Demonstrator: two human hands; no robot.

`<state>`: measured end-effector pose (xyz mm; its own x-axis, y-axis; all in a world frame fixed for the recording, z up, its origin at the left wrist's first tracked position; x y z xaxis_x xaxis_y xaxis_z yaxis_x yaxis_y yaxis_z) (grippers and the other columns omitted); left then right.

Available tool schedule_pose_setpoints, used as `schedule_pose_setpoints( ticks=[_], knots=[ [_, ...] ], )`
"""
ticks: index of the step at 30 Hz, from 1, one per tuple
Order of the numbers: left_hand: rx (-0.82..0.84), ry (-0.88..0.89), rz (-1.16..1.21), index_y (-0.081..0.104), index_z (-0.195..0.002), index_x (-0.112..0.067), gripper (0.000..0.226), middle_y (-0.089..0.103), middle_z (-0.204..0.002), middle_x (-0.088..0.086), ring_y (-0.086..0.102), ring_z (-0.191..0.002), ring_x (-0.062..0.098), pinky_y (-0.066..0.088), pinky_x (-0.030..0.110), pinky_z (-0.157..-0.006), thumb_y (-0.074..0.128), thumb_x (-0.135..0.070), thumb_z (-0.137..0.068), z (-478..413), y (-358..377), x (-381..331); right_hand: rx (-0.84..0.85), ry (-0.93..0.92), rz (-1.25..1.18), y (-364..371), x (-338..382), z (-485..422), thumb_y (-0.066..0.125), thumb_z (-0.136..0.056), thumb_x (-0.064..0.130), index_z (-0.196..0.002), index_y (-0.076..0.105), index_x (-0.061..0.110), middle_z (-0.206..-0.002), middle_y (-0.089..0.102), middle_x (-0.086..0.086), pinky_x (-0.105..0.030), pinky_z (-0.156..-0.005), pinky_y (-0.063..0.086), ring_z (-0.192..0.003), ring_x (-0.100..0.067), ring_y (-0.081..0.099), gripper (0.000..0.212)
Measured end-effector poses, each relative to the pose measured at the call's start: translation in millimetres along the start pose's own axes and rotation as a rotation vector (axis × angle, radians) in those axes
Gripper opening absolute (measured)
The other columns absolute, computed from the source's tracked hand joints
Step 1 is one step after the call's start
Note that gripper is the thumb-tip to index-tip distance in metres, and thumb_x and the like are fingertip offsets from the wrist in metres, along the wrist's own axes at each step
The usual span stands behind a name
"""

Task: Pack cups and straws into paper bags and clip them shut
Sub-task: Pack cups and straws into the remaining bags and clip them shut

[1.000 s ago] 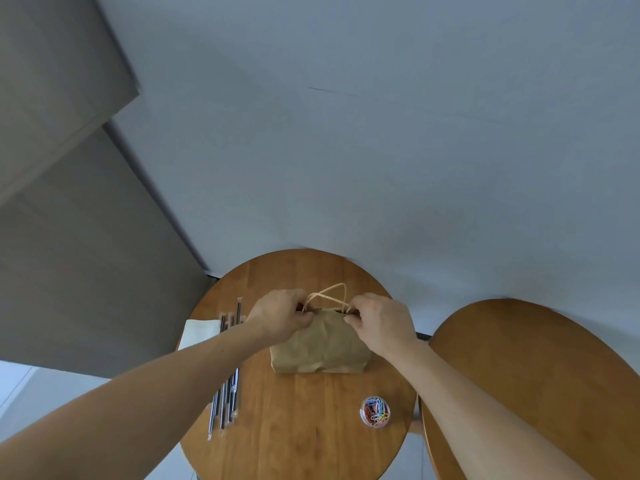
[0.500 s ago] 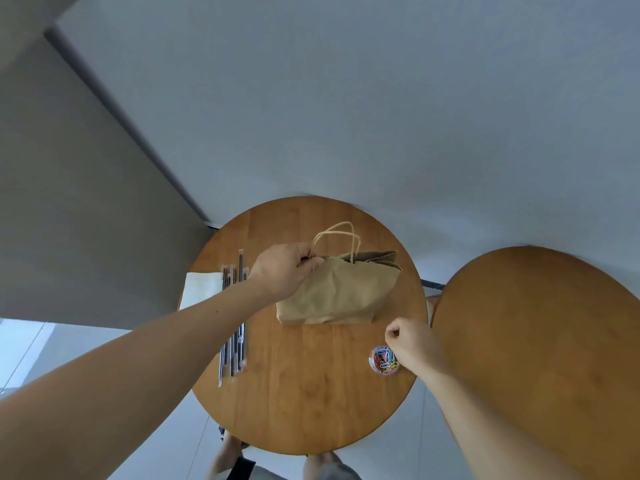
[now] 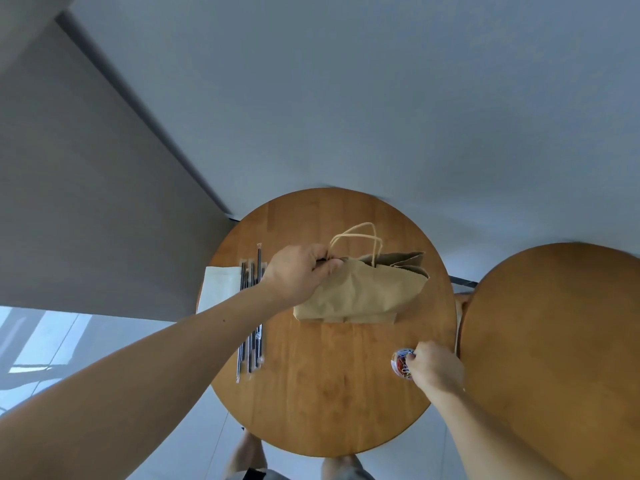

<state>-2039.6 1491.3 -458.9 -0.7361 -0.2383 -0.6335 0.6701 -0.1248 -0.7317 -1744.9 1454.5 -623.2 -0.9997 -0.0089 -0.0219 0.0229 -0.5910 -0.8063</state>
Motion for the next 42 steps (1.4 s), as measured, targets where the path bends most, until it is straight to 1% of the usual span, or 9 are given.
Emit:
schedule_pose_setpoints(
  ticks=[3,6,11,20,25,29,35,39,42],
  knots=[
    [0.008,-0.002,0.004,0.074,-0.100,-0.026,0.018,0.061,-0.064,-0.017,0.057,-0.063,0.004,0.043,0.025,-0.056,0.058,-0.035,-0.098,-1.8,-0.6,0.6,-0.007,-0.012,-0.034,-0.2,-2.6,1.2,0.046,-0.094,0.029,-0.093,0.064,0.023,-0.079,0.064,0.008,-0.024,-0.050,0.036,-0.070,-0.012,0.061,0.019],
    [0.035,-0.013,0.027,0.074,-0.104,-0.027,0.022,0.070,-0.078,-0.011,0.064,-0.075,0.008,0.053,0.035,-0.067,0.057,-0.038,-0.098,-2.5,-0.3,0.9,-0.014,-0.011,-0.026,-1.2,-0.2,5.3,0.047,-0.094,0.036,-0.088,0.064,0.022,-0.078,0.065,0.008,-0.024,-0.051,0.036,-0.070,-0.013,0.063,0.022],
    [0.045,-0.012,0.011,0.074,-0.105,-0.025,0.023,0.072,-0.081,-0.007,0.065,-0.077,0.014,0.055,0.042,-0.071,0.056,-0.038,-0.098,-1.2,1.2,1.9,0.002,0.010,-0.006,1.1,6.2,9.4,0.052,-0.093,0.038,-0.096,0.066,0.024,-0.077,0.062,0.009,-0.022,-0.051,0.040,-0.069,-0.011,0.060,0.020],
    [0.053,-0.010,0.015,0.074,-0.106,-0.026,0.024,0.073,-0.084,-0.007,0.066,-0.078,0.013,0.055,0.039,-0.070,0.055,-0.039,-0.098,-0.7,2.1,0.5,-0.028,-0.071,-0.069,-3.2,4.4,15.2,0.049,-0.094,0.034,-0.104,0.063,0.022,-0.096,0.070,0.007,-0.025,-0.064,0.049,-0.085,-0.012,0.066,0.021],
    [0.038,0.002,0.027,0.074,-0.105,-0.025,0.023,0.070,-0.077,-0.009,0.063,-0.073,0.011,0.051,0.033,-0.063,0.056,-0.037,-0.098,0.9,2.0,0.3,-0.038,-0.052,-0.042,3.9,5.7,14.4,0.051,-0.095,0.039,-0.092,0.066,0.023,-0.083,0.069,0.008,-0.023,-0.055,0.045,-0.076,-0.011,0.067,0.022],
    [0.022,0.003,0.018,0.074,-0.103,-0.025,0.022,0.059,-0.061,-0.014,0.053,-0.058,0.004,0.038,0.023,-0.054,0.057,-0.037,-0.098,0.4,2.6,0.6,-0.040,-0.033,-0.036,5.3,5.3,13.8,0.050,-0.096,0.036,-0.104,0.067,0.024,-0.093,0.072,0.007,-0.022,-0.056,0.048,-0.080,-0.011,0.067,0.023],
    [0.047,-0.026,0.035,0.074,-0.104,-0.026,0.022,0.072,-0.079,-0.006,0.065,-0.075,0.015,0.055,0.042,-0.069,0.057,-0.038,-0.098,0.6,3.6,-0.7,-0.064,-0.082,-0.098,-0.5,0.4,20.1,0.051,-0.096,0.036,-0.101,0.062,0.022,-0.093,0.071,0.008,-0.024,-0.059,0.050,-0.080,-0.010,0.066,0.019],
    [0.060,-0.030,0.042,0.074,-0.106,-0.027,0.022,0.074,-0.086,-0.006,0.067,-0.081,0.015,0.055,0.044,-0.075,0.056,-0.038,-0.098,1.7,4.4,-1.8,-0.075,-0.090,-0.183,-4.7,-3.3,21.7,0.057,-0.093,0.035,-0.091,0.059,0.020,-0.089,0.070,0.007,-0.025,-0.063,0.053,-0.076,-0.010,0.065,0.015],
    [0.053,-0.039,0.045,0.074,-0.105,-0.028,0.022,0.073,-0.086,-0.009,0.067,-0.081,0.012,0.055,0.043,-0.075,0.057,-0.038,-0.098,3.4,3.5,-0.6,-0.095,-0.105,-0.156,-3.1,-1.9,20.3,0.054,-0.096,0.037,-0.098,0.063,0.020,-0.091,0.071,0.008,-0.023,-0.060,0.052,-0.078,-0.009,0.066,0.019]
  ],
)
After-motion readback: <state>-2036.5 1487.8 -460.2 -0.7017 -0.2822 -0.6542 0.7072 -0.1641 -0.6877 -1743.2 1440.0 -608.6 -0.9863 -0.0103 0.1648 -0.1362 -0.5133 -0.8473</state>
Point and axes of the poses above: each hand's wrist, its own z-axis away from the middle knuckle, its own y-axis out of the palm, x = y × z, the point moved 7 cm from there along -z, towards the middle knuckle
